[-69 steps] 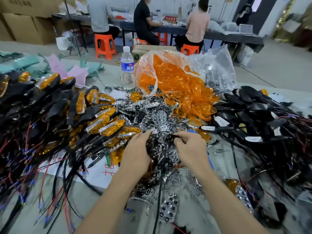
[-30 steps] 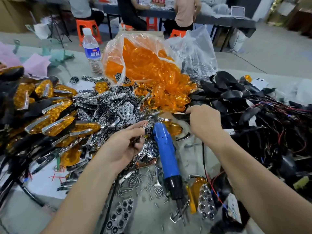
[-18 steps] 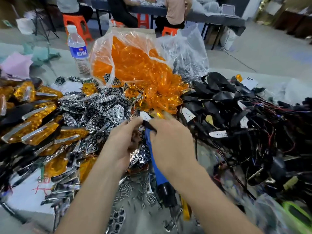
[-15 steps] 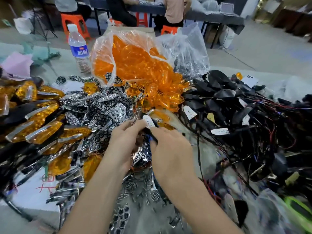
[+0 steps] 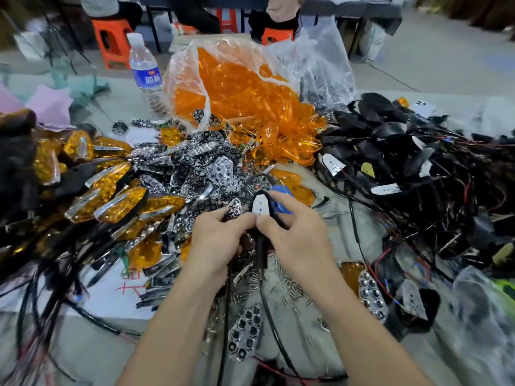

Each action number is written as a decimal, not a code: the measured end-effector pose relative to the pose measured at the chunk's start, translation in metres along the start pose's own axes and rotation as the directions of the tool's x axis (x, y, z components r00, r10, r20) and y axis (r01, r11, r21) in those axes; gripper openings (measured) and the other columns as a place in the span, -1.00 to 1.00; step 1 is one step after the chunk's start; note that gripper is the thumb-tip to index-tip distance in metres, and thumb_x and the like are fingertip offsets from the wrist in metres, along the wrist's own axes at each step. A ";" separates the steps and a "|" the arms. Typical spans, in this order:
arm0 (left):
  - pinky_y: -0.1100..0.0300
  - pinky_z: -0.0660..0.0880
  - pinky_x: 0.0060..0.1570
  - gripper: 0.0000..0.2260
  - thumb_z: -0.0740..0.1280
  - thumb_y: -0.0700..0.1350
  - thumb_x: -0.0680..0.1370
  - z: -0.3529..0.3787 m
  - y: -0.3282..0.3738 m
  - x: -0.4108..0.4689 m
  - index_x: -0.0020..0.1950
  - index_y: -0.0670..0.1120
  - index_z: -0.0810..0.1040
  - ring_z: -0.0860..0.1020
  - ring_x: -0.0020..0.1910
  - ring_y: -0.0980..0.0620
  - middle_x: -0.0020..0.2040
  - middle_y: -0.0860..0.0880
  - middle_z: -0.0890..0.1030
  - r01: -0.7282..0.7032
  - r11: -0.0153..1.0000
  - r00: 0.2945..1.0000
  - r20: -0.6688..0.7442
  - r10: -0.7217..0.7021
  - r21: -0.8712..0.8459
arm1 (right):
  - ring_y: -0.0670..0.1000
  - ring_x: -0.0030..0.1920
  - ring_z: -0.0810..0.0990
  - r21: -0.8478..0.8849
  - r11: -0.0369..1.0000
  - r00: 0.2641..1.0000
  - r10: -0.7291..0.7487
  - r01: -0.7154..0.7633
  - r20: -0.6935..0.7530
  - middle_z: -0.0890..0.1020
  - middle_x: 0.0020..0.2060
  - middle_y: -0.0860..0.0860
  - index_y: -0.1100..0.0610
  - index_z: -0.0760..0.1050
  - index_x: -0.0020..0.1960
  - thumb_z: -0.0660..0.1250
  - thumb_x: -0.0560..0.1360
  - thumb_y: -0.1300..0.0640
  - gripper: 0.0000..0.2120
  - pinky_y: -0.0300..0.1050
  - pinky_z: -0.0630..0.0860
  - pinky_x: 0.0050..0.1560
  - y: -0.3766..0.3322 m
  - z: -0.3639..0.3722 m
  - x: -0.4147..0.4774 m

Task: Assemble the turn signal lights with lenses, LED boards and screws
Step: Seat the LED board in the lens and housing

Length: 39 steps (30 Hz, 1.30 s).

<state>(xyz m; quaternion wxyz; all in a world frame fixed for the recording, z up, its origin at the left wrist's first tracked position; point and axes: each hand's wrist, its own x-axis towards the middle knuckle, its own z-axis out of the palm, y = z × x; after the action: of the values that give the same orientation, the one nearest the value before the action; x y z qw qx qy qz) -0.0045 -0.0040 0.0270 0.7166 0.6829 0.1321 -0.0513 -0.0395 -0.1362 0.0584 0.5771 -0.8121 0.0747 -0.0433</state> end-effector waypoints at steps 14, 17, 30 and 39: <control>0.15 0.62 -0.24 -0.63 0.28 -0.22 0.59 -0.007 0.006 -0.015 -0.10 0.23 0.71 0.63 -0.24 0.13 -0.17 0.07 0.74 -0.083 0.984 0.996 0.039 0.078 0.156 | 0.18 0.04 0.64 -0.686 0.720 0.990 0.003 -0.102 -0.144 0.73 -0.01 -0.01 -0.03 0.59 0.21 0.26 0.61 -0.22 -0.66 0.02 0.50 0.01 0.028 0.021 -0.003; 0.07 0.64 -0.05 -0.58 0.49 -0.24 0.50 -0.013 0.002 -0.011 -0.08 0.36 0.68 0.71 -0.10 0.12 -0.13 0.14 0.74 -0.162 0.952 0.985 -0.011 0.170 0.259 | -0.11 0.03 0.68 -0.452 0.892 0.983 -0.097 0.018 -0.154 0.72 -0.04 -0.24 -0.13 0.59 0.31 0.34 0.57 -0.14 -0.67 -0.16 0.51 0.05 0.025 0.012 -0.008; 0.40 0.22 0.28 -0.55 0.56 -0.07 0.46 -0.014 -0.002 -0.001 0.33 0.20 0.63 0.45 0.26 0.30 0.31 0.20 0.61 -0.438 0.487 0.894 0.309 0.325 0.756 | 0.09 -0.42 0.44 -0.470 0.882 0.978 -0.129 0.039 -0.161 0.49 -0.48 0.01 0.13 0.48 -0.27 0.39 0.55 0.03 -0.73 -0.02 0.42 -0.33 0.031 -0.014 -0.004; 0.10 0.35 0.20 -0.77 0.59 0.09 0.42 -0.015 0.004 0.005 -0.04 0.23 0.58 0.43 0.18 0.12 0.18 0.24 0.55 -0.382 0.508 0.922 0.280 0.268 0.772 | 0.25 -0.18 0.64 -0.764 0.645 0.987 -0.145 0.040 -0.071 0.69 -0.22 0.07 -0.01 0.50 0.24 0.26 0.61 0.00 -0.77 0.02 0.37 -0.23 0.054 -0.012 -0.040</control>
<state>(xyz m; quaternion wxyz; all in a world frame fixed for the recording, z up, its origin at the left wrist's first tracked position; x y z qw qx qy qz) -0.0005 0.0121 0.0286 0.3247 0.9422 -0.0820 -0.0132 -0.0844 -0.1579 0.0120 0.1753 -0.9773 0.0804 -0.0882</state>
